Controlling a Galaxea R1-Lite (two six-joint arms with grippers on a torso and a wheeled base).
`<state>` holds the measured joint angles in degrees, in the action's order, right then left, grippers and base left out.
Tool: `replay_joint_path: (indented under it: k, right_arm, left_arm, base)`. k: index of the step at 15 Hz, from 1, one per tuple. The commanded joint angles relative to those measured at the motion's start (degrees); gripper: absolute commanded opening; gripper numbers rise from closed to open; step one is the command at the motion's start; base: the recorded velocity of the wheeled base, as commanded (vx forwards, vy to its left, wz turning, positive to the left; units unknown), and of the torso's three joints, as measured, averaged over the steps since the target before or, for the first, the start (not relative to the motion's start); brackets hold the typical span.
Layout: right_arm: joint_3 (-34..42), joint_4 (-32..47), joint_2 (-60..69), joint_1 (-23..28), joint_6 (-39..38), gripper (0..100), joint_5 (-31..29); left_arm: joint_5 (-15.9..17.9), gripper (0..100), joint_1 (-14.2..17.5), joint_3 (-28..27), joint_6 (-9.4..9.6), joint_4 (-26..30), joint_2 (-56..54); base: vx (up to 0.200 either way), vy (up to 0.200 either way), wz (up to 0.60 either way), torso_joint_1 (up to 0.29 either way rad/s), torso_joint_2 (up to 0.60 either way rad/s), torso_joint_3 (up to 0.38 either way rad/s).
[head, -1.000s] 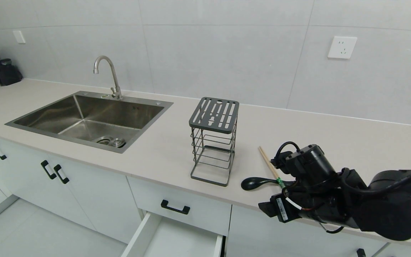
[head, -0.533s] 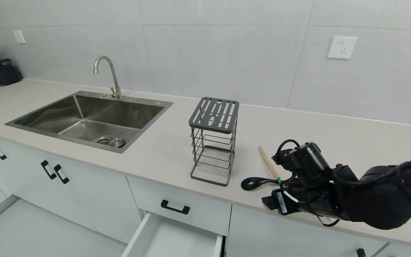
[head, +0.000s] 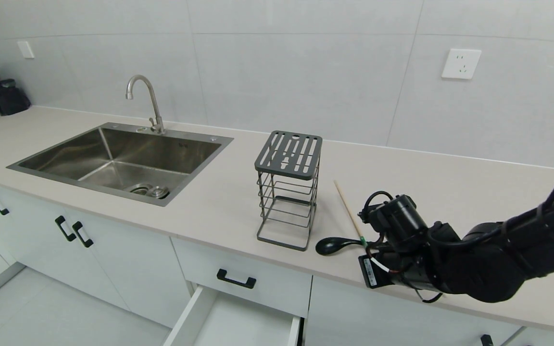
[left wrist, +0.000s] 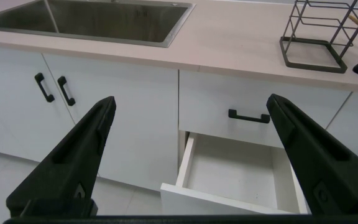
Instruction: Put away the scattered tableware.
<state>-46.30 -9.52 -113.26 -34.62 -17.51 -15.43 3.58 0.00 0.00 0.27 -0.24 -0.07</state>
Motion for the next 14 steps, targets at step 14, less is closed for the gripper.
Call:
replay_joint_path:
  k: [14]
  right_arm:
    - [9.6, -8.3, 26.3, 1.8, 9.2, 0, 5.2]
  left_arm:
    - [0.0, 100, 0.0, 0.0, 0.0, 0.0, 0.1]
  base:
    - [0.0, 0.0, 0.0, 0.0, 0.0, 0.0]
